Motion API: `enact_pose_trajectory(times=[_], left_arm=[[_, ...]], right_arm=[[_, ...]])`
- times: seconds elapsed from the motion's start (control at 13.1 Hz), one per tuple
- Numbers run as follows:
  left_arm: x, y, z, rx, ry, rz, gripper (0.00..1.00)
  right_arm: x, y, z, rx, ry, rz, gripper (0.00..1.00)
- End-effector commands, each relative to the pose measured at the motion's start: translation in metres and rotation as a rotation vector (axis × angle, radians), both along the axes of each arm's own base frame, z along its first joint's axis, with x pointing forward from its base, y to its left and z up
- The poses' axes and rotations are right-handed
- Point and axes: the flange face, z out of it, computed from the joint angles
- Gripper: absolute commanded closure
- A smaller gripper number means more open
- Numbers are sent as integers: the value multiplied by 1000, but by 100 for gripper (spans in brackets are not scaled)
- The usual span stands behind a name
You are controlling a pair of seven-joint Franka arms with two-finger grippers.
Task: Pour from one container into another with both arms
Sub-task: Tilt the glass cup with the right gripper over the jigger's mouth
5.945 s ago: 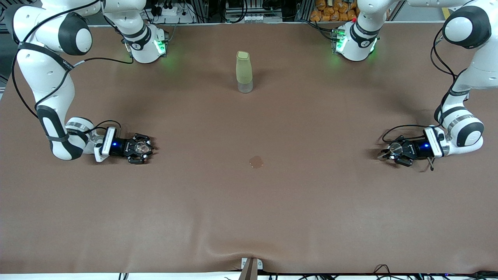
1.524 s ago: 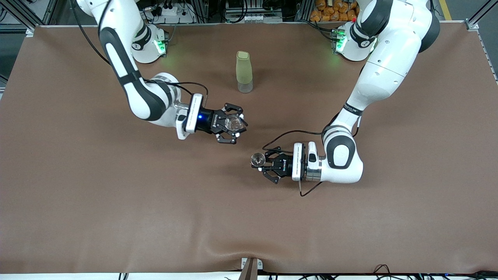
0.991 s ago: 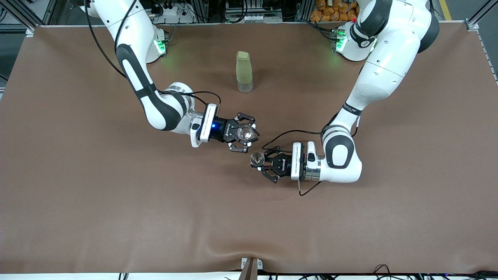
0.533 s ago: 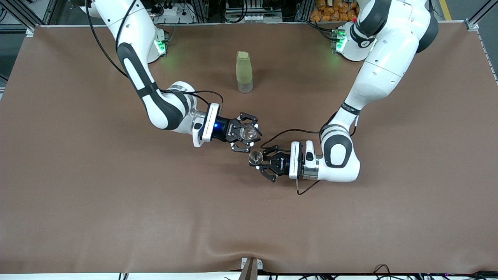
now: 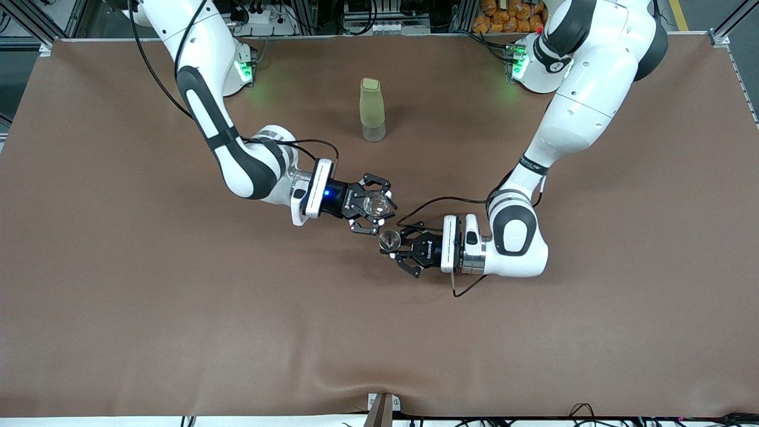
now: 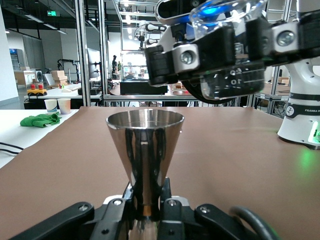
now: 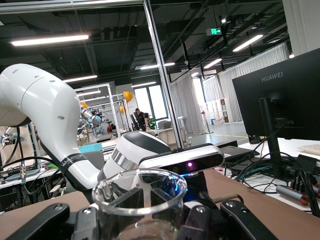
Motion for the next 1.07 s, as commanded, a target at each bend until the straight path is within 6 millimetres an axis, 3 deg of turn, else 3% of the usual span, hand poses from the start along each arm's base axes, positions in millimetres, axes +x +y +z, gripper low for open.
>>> enact_pose_trajectory(times=[0.0,0.3,0.61,0.99], left_arm=[[-5,-1,-2,-6,-12,18,100],[-7,-3,-2,-9,-9,17,100],[-9,-7,-2,-10,-11,11,100],[-9,-7,-4,-11,-7,12,100]], right_arm=[[10,-7,5,14,-6,-33,100],[16,-17,5,10,-11,-39,100],[-9,24,9,30,9,6,100],[-25,53,15,39,31,-5,100]])
